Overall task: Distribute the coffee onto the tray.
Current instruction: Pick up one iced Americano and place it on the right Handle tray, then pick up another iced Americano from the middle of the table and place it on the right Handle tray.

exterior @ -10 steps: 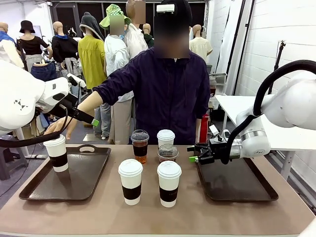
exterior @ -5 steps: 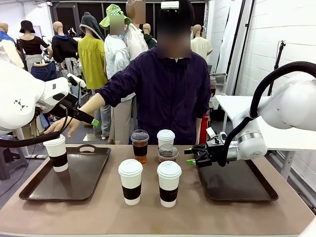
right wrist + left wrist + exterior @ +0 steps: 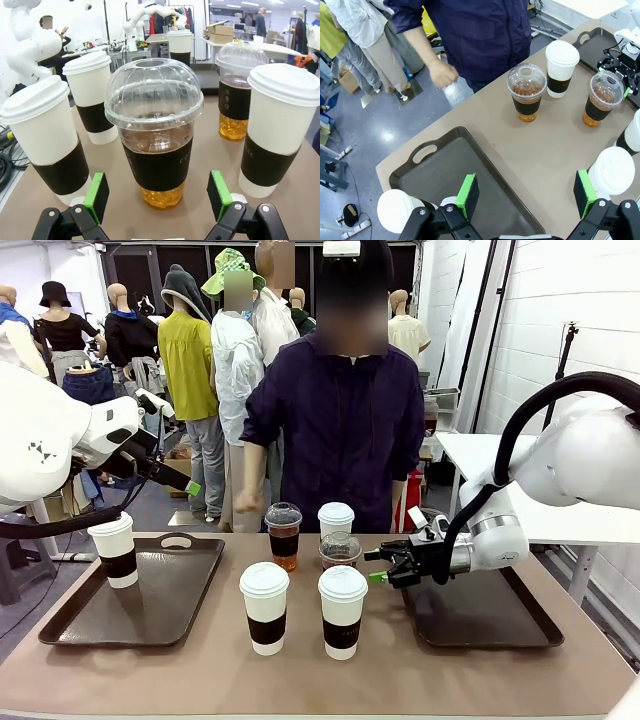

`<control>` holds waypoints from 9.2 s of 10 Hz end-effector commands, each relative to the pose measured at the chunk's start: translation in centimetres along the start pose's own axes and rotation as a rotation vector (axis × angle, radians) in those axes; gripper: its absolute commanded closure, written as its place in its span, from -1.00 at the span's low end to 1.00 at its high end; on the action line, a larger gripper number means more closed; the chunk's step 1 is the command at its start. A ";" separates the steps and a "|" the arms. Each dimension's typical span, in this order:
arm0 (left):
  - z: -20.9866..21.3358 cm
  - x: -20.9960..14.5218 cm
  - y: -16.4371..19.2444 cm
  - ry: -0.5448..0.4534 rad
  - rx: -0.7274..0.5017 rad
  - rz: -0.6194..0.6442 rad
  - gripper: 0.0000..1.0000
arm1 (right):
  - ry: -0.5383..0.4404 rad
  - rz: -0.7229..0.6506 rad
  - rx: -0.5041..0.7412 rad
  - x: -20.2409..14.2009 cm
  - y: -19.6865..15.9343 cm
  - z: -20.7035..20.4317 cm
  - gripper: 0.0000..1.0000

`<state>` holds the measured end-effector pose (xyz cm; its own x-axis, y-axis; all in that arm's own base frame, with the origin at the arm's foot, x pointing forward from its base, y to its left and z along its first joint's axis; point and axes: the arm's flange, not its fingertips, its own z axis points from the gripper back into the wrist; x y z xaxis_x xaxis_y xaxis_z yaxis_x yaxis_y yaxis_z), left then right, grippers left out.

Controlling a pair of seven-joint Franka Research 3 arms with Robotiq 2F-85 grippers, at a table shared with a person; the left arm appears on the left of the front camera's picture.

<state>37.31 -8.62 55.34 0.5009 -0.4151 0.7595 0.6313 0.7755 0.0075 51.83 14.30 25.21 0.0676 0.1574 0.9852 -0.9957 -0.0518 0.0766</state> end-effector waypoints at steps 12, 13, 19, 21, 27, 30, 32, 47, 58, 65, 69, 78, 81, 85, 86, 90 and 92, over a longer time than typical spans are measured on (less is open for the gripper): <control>0.1 -0.1 0.1 -0.003 -0.003 0.003 -1.00 | 0.013 0.041 -0.028 -0.7 -0.1 -4.7 -1.00; 0.1 -0.1 0.1 -0.003 -0.003 0.003 -1.00 | 0.009 0.038 -0.036 -0.8 -0.2 -4.9 -1.00; 0.1 -0.1 0.1 -0.003 -0.003 0.003 -1.00 | 0.006 0.011 -0.041 -0.9 -0.7 -7.1 -1.00; 0.1 -0.1 0.1 -0.003 -0.003 0.003 -1.00 | 0.006 0.004 -0.029 -0.9 -0.7 -7.5 -1.00; 0.1 -0.1 0.1 -0.003 -0.003 0.003 -1.00 | -0.009 -0.045 -0.025 -0.5 -0.6 -6.5 -0.33; 0.1 -0.1 0.1 -0.003 -0.003 0.003 -1.00 | -0.018 -0.064 -0.013 0.9 -0.1 -4.9 -0.33; 0.1 -0.1 0.1 -0.003 -0.003 0.003 -1.00 | -0.010 -0.081 0.004 3.1 0.8 -2.4 -0.33; 0.1 -0.1 0.1 -0.003 -0.003 0.003 -1.00 | 0.014 0.071 -0.101 0.6 8.0 15.4 -0.33; 0.1 -0.1 0.1 -0.003 -0.003 0.003 -1.00 | 0.046 0.049 0.009 -3.3 7.2 14.0 -0.33; 0.1 -0.1 0.1 -0.003 -0.003 0.003 -1.00 | 0.061 -0.033 0.006 -3.5 7.7 14.9 -1.00; 0.1 -0.1 0.1 -0.003 -0.003 0.003 -1.00 | 0.064 -0.075 -0.040 -4.3 9.1 17.5 -1.00; 0.1 -0.1 0.1 -0.003 -0.003 0.003 -1.00 | 0.062 -0.080 -0.106 -5.4 9.4 20.2 -1.00; 0.1 -0.1 0.1 -0.003 -0.003 0.003 -1.00 | 0.062 -0.080 -0.106 -5.4 9.4 20.2 -1.00; 0.1 -0.1 0.1 -0.003 -0.003 0.003 -1.00 | 0.067 -0.080 -0.114 -4.9 8.6 20.8 -1.00; 0.1 -0.1 0.1 -0.003 -0.003 0.003 -1.00 | 0.077 -0.071 -0.122 -4.5 7.8 21.2 -1.00; 0.1 -0.1 0.1 -0.003 -0.003 0.003 -1.00 | 0.094 -0.063 -0.130 -3.0 1.8 23.0 -1.00; 0.1 -0.1 0.1 -0.003 -0.003 0.003 -1.00 | 0.067 -0.042 -0.129 -1.0 -1.8 23.1 -1.00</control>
<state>37.30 -8.64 55.37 0.5002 -0.4156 0.7597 0.6315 0.7753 0.0083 53.00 -8.87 27.08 0.0997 0.2517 0.9627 -0.9930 0.0863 0.0803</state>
